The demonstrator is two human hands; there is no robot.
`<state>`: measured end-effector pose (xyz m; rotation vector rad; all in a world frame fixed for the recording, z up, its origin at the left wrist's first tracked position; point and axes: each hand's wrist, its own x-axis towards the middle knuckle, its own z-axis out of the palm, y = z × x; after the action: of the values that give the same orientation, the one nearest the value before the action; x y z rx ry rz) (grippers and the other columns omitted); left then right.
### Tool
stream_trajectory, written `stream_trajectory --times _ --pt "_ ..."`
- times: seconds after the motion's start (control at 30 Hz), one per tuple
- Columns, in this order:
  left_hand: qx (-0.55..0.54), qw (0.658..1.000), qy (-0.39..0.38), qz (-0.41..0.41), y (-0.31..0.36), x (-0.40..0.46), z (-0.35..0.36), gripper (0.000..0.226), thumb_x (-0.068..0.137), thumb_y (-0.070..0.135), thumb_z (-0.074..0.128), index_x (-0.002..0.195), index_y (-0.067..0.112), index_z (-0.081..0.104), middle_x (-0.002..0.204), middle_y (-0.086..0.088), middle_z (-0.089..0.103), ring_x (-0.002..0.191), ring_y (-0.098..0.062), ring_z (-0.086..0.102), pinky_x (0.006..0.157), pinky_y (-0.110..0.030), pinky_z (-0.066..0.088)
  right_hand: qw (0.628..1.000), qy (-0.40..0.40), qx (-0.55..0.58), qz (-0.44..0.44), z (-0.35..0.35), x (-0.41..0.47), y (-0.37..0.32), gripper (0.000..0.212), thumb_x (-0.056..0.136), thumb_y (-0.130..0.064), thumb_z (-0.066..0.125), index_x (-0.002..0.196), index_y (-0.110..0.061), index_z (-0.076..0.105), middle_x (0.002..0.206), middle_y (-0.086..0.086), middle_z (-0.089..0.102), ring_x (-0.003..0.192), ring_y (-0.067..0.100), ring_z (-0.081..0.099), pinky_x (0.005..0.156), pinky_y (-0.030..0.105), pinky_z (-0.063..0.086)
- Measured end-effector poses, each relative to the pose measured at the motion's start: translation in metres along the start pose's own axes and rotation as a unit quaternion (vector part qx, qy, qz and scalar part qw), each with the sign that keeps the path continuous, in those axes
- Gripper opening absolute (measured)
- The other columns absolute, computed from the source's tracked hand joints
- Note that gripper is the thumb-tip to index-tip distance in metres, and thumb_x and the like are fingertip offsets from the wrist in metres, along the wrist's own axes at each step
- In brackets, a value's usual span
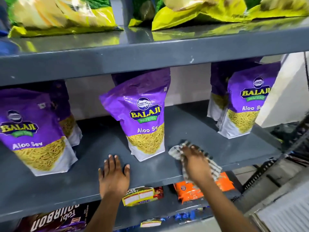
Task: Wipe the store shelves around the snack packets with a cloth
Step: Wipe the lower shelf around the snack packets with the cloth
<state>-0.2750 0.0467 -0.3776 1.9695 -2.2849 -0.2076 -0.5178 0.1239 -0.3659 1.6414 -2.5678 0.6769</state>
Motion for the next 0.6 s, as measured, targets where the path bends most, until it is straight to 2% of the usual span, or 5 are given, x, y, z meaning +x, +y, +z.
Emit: stream_trajectory --times 0.07,0.27,0.37,0.47,0.6 --pt "-0.001 1.0 0.001 -0.005 0.001 0.0 -0.001 0.061 0.097 0.044 0.019 0.147 0.013 0.007 0.157 -0.006 0.002 0.143 -0.023 0.003 0.116 -0.041 0.006 0.996 -0.007 0.047 0.074 -0.004 0.023 0.003 0.033 0.084 -0.007 0.045 0.115 -0.014 0.055 0.109 0.023 0.065 0.099 0.039 0.061 0.082 0.042 0.05" --pt "0.007 1.0 0.009 -0.001 0.001 -0.001 0.0 0.088 0.074 0.057 -0.01 0.147 0.013 0.015 0.157 -0.007 0.009 0.143 -0.025 0.01 0.114 -0.043 0.01 0.997 -0.064 0.032 -0.038 0.012 0.037 -0.012 0.041 0.088 -0.014 0.045 0.128 -0.021 0.047 0.125 0.019 0.06 0.113 0.035 0.057 0.096 0.039 0.046" --pt "0.013 1.0 -0.011 -0.003 0.003 0.002 0.0 0.08 0.08 0.052 0.01 0.134 0.004 0.044 0.143 -0.017 0.041 0.129 -0.035 0.042 0.102 -0.054 0.034 0.996 -0.021 0.068 0.047 -0.001 0.087 0.002 0.041 0.085 -0.005 0.043 0.122 -0.021 0.051 0.112 0.023 0.065 0.101 0.039 0.061 0.084 0.043 0.05" --pt "0.002 0.999 -0.033 -0.009 0.0 0.004 0.0 0.07 0.092 0.048 0.018 0.115 0.0 0.062 0.122 -0.021 0.061 0.105 -0.04 0.061 0.08 -0.058 0.049 0.998 0.02 0.067 -0.008 -0.002 0.16 0.013 0.043 0.083 -0.012 0.048 0.123 -0.026 0.051 0.13 0.014 0.057 0.122 0.037 0.049 0.102 0.047 0.04" --pt "0.003 0.999 -0.041 0.006 -0.001 0.002 0.002 0.08 0.093 0.051 0.005 0.113 0.001 0.064 0.121 -0.02 0.062 0.103 -0.04 0.062 0.081 -0.059 0.048 0.959 -0.265 -0.047 -0.089 0.022 0.216 0.029 0.053 0.089 -0.036 0.049 0.138 -0.029 0.031 0.152 -0.009 0.021 0.14 0.022 0.023 0.118 0.041 0.016"
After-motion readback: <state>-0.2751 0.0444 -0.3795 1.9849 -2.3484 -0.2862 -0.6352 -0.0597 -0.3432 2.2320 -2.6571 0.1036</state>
